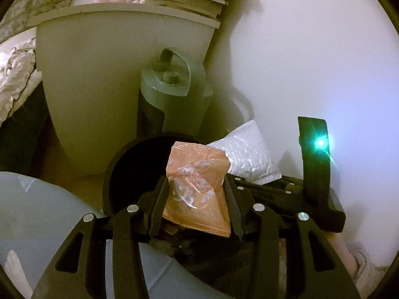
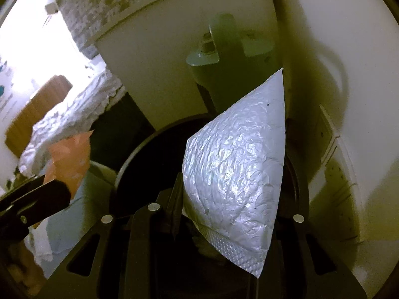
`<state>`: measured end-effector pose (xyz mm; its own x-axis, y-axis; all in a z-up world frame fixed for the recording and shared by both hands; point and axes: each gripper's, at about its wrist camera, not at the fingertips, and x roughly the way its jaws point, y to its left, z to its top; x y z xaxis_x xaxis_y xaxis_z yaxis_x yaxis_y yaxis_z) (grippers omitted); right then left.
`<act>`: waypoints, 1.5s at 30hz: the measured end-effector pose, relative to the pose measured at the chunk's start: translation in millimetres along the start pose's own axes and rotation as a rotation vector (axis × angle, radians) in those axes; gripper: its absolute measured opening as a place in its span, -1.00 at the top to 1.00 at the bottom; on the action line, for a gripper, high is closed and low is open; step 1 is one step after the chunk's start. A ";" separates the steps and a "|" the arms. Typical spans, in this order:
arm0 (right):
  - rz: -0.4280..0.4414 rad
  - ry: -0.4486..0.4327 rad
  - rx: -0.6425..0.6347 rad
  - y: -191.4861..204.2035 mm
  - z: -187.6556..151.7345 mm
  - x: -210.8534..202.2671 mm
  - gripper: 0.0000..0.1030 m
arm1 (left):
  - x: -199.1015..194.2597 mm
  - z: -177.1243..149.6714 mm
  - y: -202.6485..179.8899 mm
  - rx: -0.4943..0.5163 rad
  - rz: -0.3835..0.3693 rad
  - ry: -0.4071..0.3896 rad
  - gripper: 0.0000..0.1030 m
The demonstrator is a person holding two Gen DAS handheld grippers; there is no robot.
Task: Collect trash
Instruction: 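Carry the orange bag and padded envelope over the bin and open both tools, then grasp the eye-drop bottle with the left tool while the right tool grasps the dark stick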
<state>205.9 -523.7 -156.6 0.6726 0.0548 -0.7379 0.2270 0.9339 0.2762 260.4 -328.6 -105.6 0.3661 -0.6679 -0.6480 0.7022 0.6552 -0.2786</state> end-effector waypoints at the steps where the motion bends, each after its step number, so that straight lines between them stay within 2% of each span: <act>1: -0.006 0.008 0.000 0.1 -0.4 2.2 0.37 | 1.2 0.1 0.0 -0.002 0.009 0.001 0.08; 3: -0.021 0.010 0.004 0.2 -0.4 2.5 0.29 | 2.5 0.1 0.7 -0.007 0.024 0.010 -0.09; 4: -0.022 -0.002 0.007 0.0 -0.5 0.9 0.10 | 2.9 0.6 1.0 -0.009 0.035 0.010 -0.32; 5: -0.022 -0.014 0.012 1.4 -0.1 -2.5 0.00 | 0.9 0.1 1.6 -0.011 0.049 0.003 -0.47; 6: -0.023 -0.032 0.019 0.5 -0.4 -5.2 -0.26 | -1.3 -0.8 1.9 -0.011 0.054 -0.006 -0.48; 7: -0.025 -0.047 0.025 0.4 -1.6 -7.9 -0.43 | -3.5 -1.7 2.3 -0.011 0.056 -0.009 -0.48; 9: -0.014 -0.075 0.032 -1.0 -2.0 -12.7 -0.44 | -8.5 -4.0 3.6 -0.014 0.059 -0.008 -0.48; 12: -0.005 -0.067 0.032 -1.5 -2.7 -10.7 -0.44 | -19.4 -7.5 5.8 -0.024 0.064 -0.015 -0.48; 19: 0.017 -0.075 -0.011 14.4 -5.1 -12.2 -0.44 | -67.3 -24.4 16.2 -0.051 0.112 -0.061 -0.48; 24: 0.037 -0.095 -0.071 34.3 -9.4 -16.7 -0.44 | -111.1 -51.7 34.6 -0.089 0.199 -0.087 -0.48; 28: 0.075 -0.098 -0.134 54.2 -14.8 -20.5 -0.44 | -151.0 -80.7 57.6 -0.120 0.314 -0.102 -0.61; 31: 0.123 -0.084 -0.189 73.7 -18.3 -23.2 -0.44 | -179.0 -104.3 78.8 -0.149 0.399 -0.095 -0.61; 34: 0.197 -0.041 -0.289 105.3 -18.8 -24.2 -0.44 | -202.7 -129.0 102.0 -0.175 0.472 -0.068 -0.61; 36: 0.253 0.000 -0.426 142.4 -18.7 -25.2 -0.44 | -211.7 -142.1 116.2 -0.199 0.492 -0.044 -0.61; 40: 0.396 0.068 -0.691 218.4 -19.4 -29.8 -0.44 | -219.2 -165.4 136.8 -0.214 0.496 0.025 -0.61; 45: 0.540 0.160 -0.957 302.8 -21.0 -16.9 -0.44 | -218.2 -175.9 148.5 -0.206 0.468 0.066 -0.61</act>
<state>248.4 -234.5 -73.5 0.4049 0.5173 -0.7540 -0.7521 0.6573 0.0470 177.4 -23.5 -130.3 0.5680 -0.2673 -0.7784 0.3349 0.9390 -0.0780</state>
